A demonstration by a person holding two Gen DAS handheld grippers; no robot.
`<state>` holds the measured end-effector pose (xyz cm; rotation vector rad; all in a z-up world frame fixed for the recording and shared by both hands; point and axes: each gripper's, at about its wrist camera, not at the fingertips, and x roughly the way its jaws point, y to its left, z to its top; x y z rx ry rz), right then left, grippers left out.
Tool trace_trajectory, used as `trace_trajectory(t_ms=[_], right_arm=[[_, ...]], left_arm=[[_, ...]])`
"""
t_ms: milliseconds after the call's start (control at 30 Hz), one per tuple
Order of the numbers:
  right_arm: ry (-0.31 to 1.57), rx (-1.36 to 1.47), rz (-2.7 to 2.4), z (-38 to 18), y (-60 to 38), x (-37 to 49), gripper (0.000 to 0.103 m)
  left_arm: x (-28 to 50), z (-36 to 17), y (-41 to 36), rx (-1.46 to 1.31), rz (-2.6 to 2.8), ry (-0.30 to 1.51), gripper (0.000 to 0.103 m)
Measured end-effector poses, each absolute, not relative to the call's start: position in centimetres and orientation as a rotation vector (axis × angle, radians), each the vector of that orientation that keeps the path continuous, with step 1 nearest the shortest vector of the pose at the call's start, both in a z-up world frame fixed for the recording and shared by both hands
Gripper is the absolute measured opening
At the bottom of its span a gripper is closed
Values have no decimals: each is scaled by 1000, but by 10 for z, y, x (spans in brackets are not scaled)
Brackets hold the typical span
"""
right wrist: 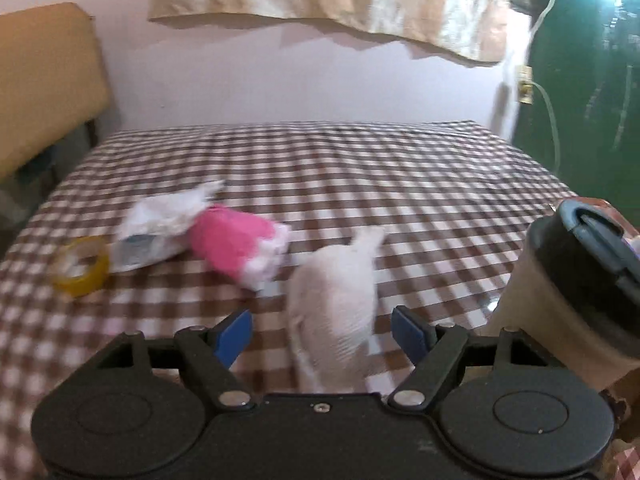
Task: Organize soft objects
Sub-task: 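Grasp the white mesh sock with the right gripper while the left lifts the glove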
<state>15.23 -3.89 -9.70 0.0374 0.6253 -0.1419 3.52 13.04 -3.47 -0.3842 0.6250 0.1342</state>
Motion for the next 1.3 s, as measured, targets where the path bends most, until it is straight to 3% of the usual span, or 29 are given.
trace_trajectory(t_ms=[167,200,233,267,733,1000,1300], right_arm=[[706,145,-124,-113,-52,179,87],[711,155,-108,-114,-53,181,77],[694,147,-86,-113,-52,179,53],[692,144,-55,-112,-52,177,45],[600,-26,342,-61,-50,87,45],[565,-59,465,-6,-86,70,45],[511,-41,456,20,-134,60,45]], left_arm=[[34,-36,127,-388,112,627,24],[35,-35,126,-387,110,626,24],[34,-35,126,-385,109,624,24],[34,-35,126,-385,109,622,24],[37,-17,106,-337,94,605,24],[42,6,81,-287,93,598,24],[39,20,63,-257,79,586,24]])
